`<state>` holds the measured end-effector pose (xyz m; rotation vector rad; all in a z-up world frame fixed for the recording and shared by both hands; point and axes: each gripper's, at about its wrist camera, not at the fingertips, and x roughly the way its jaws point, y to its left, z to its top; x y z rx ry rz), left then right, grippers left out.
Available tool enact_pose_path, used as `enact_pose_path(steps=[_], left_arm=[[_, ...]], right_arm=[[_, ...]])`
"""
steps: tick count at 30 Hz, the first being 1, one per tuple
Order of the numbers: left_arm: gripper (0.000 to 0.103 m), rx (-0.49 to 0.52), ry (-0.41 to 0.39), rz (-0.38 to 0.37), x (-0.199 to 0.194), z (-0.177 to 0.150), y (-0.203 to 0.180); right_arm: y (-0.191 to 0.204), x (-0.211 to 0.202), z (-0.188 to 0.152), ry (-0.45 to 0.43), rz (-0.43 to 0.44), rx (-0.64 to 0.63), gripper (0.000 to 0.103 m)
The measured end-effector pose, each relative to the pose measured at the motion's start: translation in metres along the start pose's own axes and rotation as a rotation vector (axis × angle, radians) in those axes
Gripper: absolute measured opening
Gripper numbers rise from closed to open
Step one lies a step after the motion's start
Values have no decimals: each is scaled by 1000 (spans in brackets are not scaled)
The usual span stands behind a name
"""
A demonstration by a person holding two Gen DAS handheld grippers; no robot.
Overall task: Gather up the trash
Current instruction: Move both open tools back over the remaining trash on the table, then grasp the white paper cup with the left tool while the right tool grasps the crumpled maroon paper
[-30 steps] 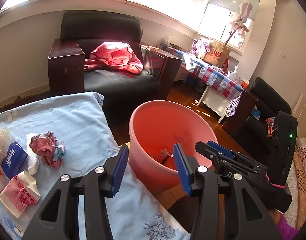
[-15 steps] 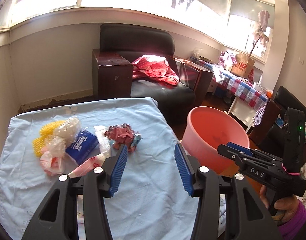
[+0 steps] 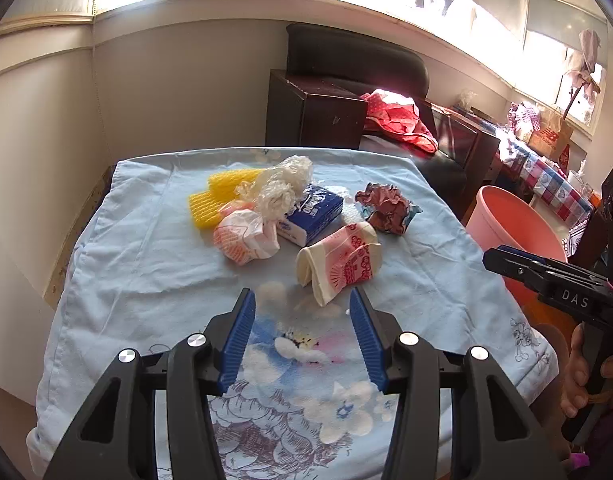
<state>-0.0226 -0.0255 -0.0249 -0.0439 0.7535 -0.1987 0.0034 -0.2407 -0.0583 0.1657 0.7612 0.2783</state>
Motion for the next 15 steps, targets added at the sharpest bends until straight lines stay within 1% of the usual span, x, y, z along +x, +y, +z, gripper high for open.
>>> enact_pose_path(steps=[2,5,10,15], left_arm=[[48,-17,15,12,3,-4,8],[48,-39,7,40,8,-1,20],[48,-94,7,44,25,21,32],[48,-140,34,45,53,38,36]], right_arm=[[7,6,-1,16,13,-18,34],[14,12,-2,33,23,-39,34],[17,23,-1,59,25,-37,34],[17,31,3,70,19,-37,34]])
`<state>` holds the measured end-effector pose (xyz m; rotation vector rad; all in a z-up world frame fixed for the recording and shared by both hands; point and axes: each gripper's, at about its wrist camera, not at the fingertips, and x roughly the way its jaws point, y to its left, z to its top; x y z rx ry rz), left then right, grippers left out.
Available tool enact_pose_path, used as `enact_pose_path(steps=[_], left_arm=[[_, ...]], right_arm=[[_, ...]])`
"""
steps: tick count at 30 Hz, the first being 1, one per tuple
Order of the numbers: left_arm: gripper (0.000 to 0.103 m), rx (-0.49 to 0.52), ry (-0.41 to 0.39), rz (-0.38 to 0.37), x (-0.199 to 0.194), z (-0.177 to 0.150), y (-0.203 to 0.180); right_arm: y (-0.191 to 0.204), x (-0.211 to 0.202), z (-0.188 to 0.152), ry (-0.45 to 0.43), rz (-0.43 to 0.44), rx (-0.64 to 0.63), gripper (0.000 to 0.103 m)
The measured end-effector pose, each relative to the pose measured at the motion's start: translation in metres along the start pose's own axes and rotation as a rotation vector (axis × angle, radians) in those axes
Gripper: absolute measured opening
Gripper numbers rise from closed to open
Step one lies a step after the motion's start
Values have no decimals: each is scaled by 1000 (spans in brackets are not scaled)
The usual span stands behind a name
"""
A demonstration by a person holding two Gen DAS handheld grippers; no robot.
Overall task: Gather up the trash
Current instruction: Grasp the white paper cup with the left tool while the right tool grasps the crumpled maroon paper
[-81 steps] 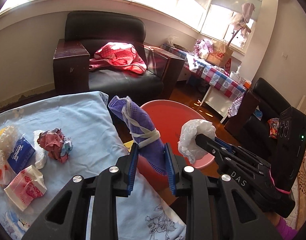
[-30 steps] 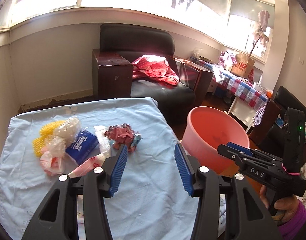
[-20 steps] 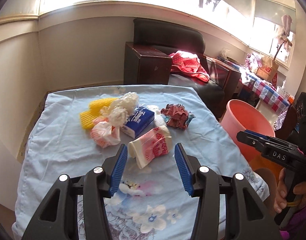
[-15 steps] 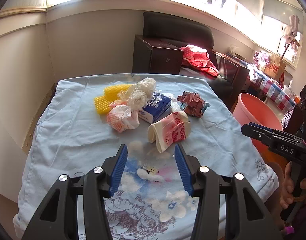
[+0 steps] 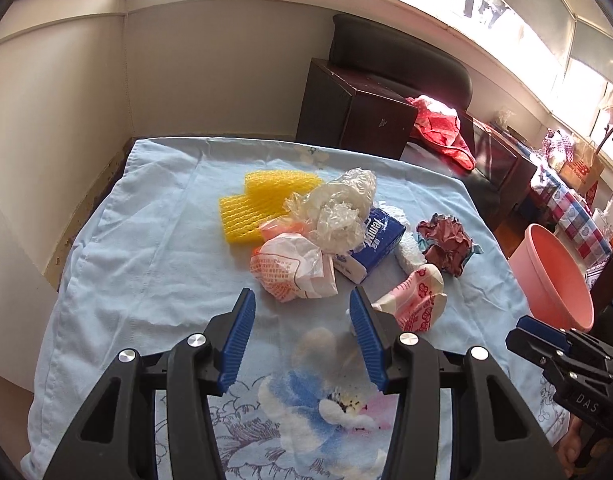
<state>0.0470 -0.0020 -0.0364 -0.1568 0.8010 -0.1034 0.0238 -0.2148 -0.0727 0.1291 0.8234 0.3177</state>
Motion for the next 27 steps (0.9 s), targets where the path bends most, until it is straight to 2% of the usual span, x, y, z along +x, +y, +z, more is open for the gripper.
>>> enact_pose_path(steps=[6,8,11,12,13,15,22,27], left_arm=[[47,-38,19,22,24,11,5],[26,-43,29,10,28,11,9],[20,-33,31,4,30,9,12],[19,-24,27,5,29,8,12],[17,-18,23,7,28,7,12],[16,-13,15,8,24,4,14],[14,-41,0,10,9,0,26],[14,-43,-11,7,-4,-1,30]], right_arm=[[-5,8,17,-16,3,6,34],[-9,12,25,-18,16,17,34],[-14,21,36,-20,18,33,34],[-16,25,39,-21,16,37,35],[-18,28,43,-21,14,41,41],[-21,33,49,-29,15,54,47],[-29,59,67,-16,-13,57,47],[-33,79,69,25,-34,56,47]])
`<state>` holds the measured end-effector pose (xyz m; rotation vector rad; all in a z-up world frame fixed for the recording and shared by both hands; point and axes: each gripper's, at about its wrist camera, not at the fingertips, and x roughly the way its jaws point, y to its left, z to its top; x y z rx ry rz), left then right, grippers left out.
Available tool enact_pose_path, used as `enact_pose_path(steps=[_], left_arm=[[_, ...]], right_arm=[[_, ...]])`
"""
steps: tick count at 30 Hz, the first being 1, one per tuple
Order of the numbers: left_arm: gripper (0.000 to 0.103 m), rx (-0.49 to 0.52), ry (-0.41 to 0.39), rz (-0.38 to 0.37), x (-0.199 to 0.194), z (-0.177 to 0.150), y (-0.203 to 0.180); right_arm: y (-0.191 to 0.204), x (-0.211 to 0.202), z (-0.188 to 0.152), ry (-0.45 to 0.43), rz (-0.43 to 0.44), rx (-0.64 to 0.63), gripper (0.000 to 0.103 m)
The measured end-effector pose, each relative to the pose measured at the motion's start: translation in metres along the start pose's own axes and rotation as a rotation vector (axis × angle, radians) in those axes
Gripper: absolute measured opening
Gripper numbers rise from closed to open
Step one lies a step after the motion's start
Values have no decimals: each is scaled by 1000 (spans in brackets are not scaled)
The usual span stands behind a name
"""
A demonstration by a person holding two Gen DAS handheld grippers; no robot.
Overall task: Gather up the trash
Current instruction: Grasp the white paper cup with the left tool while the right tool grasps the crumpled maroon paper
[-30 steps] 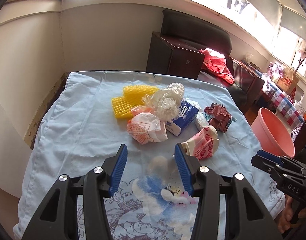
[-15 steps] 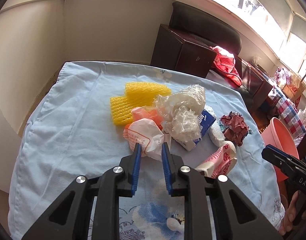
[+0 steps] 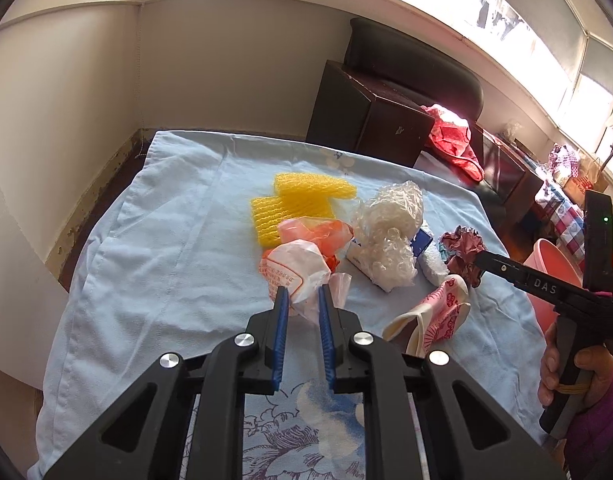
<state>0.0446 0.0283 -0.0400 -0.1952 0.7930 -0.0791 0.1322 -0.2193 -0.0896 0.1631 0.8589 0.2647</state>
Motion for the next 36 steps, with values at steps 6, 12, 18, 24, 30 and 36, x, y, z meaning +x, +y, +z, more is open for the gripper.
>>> enact_pose_path(steps=[6,12,18,24,30,36], left_arm=[[14,5,-9,-6,-10,-2,-4],[14,33,-39,-16,-25,0,-15],[14,61,-89,-38,-47,1,-29],[14,100,-122,-71,-65,0,-48],[14,137,-137,-94,-74,-4,-67],[14,151,-117,-112,-72,-9,-75]], right_arm=[[-1,-5,-5,-13,13,-13,32],[-8,-27,-16,-41,15,13,25],[-12,-62,-29,-99,28,32,22],[-18,-93,-41,-143,29,34,11],[-30,-102,-55,-131,26,67,11],[-52,-115,-61,-149,25,116,11]])
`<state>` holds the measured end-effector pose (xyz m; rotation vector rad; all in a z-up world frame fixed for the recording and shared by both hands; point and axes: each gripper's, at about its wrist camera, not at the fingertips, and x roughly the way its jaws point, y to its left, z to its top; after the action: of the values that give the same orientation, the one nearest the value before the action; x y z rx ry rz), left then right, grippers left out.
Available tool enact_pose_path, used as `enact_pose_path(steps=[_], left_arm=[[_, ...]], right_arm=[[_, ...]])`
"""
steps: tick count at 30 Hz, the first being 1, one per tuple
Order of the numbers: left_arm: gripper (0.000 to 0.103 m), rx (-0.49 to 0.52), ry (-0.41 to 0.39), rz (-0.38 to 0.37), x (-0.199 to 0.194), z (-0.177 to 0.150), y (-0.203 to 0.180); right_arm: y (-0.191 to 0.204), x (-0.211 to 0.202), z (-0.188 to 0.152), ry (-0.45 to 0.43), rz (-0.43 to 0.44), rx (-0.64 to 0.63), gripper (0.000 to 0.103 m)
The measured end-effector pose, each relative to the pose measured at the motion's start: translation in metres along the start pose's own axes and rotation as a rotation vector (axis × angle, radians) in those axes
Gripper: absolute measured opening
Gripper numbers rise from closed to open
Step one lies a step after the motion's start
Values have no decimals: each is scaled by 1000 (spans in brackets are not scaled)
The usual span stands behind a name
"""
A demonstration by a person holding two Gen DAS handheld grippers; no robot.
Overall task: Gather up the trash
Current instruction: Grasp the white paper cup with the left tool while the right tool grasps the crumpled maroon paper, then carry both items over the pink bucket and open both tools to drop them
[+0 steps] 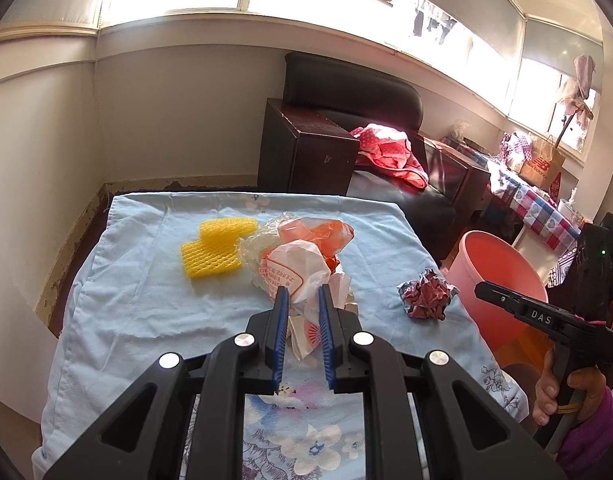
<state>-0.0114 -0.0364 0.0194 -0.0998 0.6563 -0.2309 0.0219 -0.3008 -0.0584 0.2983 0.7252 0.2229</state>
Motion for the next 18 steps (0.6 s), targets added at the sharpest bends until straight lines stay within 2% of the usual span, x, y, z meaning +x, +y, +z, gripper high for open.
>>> enact_pose_path(steps=[2,4,7,18], left_arm=[[14,1,9,-9,3,-1,-2],[14,7,15,-19,4,-2,-6],[14,19,25,-28,8,-3,-10],[14,-3,80,-38,28,-6,-7]], right_arm=[[-4,4,1,19,0,15,18],[-7,8,2,23,8,30,48],[-8,18,3,40,30,37,61],[14,75,1,190,-17,-130,62]])
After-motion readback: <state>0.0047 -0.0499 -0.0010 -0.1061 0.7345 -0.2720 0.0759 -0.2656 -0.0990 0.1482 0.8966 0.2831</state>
